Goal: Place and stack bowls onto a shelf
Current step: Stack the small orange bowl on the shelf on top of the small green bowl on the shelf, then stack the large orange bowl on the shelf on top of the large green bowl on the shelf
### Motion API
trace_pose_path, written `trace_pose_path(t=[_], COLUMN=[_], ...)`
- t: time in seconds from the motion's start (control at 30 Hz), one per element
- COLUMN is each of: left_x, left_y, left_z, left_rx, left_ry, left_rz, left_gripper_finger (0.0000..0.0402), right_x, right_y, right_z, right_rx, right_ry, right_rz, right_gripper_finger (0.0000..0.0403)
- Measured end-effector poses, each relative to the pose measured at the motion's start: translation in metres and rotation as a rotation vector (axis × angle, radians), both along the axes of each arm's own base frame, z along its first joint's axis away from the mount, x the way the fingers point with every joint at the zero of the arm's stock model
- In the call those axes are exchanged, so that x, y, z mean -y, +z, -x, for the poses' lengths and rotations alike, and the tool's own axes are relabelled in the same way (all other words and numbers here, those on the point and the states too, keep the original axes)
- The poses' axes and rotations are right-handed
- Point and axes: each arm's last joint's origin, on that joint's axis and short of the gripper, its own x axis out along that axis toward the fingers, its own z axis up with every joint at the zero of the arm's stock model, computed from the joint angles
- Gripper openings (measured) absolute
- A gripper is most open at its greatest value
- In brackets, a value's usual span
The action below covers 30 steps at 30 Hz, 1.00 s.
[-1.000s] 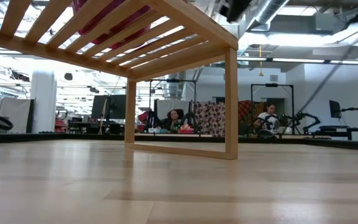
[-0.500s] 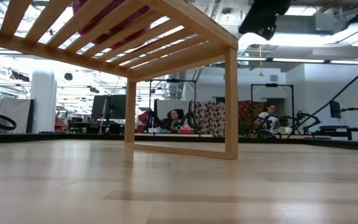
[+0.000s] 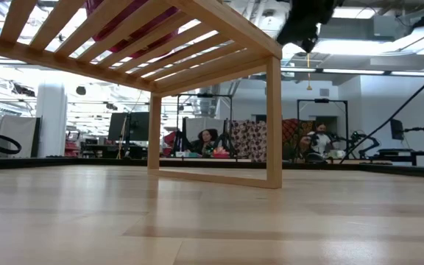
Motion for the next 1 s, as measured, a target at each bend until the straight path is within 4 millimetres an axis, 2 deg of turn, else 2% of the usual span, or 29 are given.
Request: trace_pose_path(t=[0.1, 0.23, 0.4, 0.53, 0.63, 0.73, 0.9, 1.0], left_x=[0.001, 0.001, -0.012, -0.031, -0.043, -0.050, -0.052, -0.050], left_y=[-0.006, 0.002, 0.040, 0.061, 0.068, 0.069, 0.067, 0.065], left_z=[0.000, -0.001, 0.021, 0.044, 0.058, 0.063, 0.064, 0.060], left_rx=[-0.023, 0.027, 0.145, 0.232, 0.273, 0.279, 0.256, 0.235], left_ry=[0.000, -0.022, -0.050, -0.032, -0.008, 0.008, 0.018, 0.004], left_rz=[0.032, 0.014, -0.040, -0.100, -0.093, -0.091, -0.110, -0.146], left_gripper_finger=[0.0000, 0.0000, 0.0000, 0.0000, 0.0000, 0.0000, 0.0000, 0.0000], right_x=[0.000, 0.000, -0.007, -0.020, -0.037, -0.061, -0.107, -0.134], right_y=[0.000, 0.001, 0.007, -0.009, -0.021, -0.040, -0.065, -0.070], right_z=[0.000, -0.001, 0.010, 0.028, 0.042, 0.056, 0.082, 0.091], right_rx=[0.000, 0.017, -0.002, -0.250, -0.417, -0.506, -0.606, -0.629], right_ry=[0.000, 0.007, 0.032, 0.017, -0.015, -0.078, -0.184, -0.287], right_rz=[0.000, -0.004, -0.053, -0.120, -0.170, -0.255, -0.528, -0.712], right_gripper_finger=[0.0021, 0.0021, 0.0023, 0.0038, 0.0045, 0.0047, 0.0056, 0.0072])
